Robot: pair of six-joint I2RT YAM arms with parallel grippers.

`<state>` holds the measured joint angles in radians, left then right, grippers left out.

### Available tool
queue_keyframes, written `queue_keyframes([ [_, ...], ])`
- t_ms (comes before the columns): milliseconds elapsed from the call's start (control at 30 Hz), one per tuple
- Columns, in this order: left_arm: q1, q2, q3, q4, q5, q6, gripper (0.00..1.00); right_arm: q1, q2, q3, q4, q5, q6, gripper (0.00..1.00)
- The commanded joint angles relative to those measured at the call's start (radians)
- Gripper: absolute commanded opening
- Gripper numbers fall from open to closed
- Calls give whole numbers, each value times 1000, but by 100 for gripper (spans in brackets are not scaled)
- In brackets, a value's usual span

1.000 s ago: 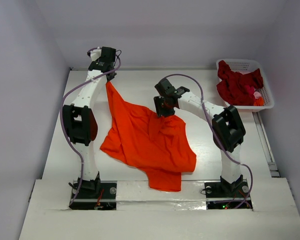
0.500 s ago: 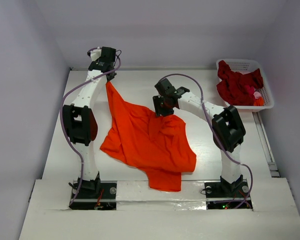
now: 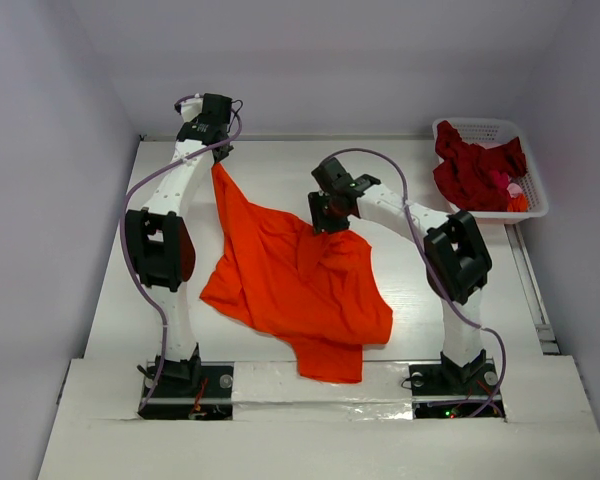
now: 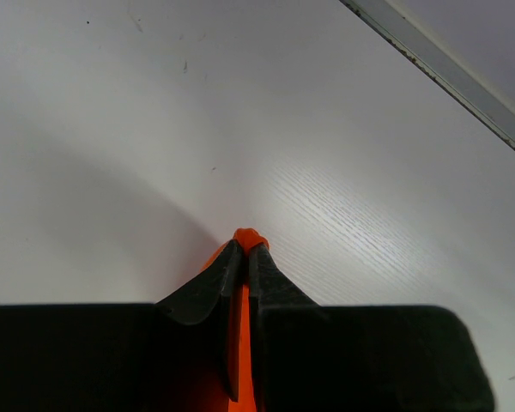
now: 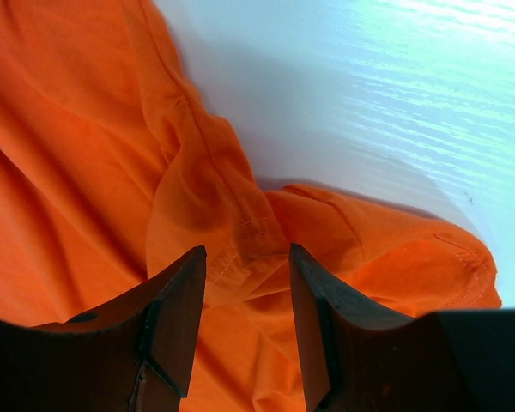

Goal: Fold and stack the t-shirts
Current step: Flatten the tshirt out

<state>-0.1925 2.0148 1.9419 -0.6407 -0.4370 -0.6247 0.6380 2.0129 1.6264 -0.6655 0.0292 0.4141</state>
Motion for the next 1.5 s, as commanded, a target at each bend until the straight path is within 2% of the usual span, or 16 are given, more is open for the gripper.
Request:
queue_keyframes([
  [0, 1, -16, 37, 3, -11, 14, 0, -21, -5, 4, 44, 17, 12, 49],
  [600, 1, -11, 51, 1, -9, 17, 0, -31, -5, -20, 58, -11, 15, 47],
  [967, 1, -11, 45, 1, -9, 16, 0, -31, 0, -17, 58, -49, 14, 41],
  [1467, 1, -11, 46, 1, -12, 16, 0, -31, -2, -62, 89, -84, 23, 41],
])
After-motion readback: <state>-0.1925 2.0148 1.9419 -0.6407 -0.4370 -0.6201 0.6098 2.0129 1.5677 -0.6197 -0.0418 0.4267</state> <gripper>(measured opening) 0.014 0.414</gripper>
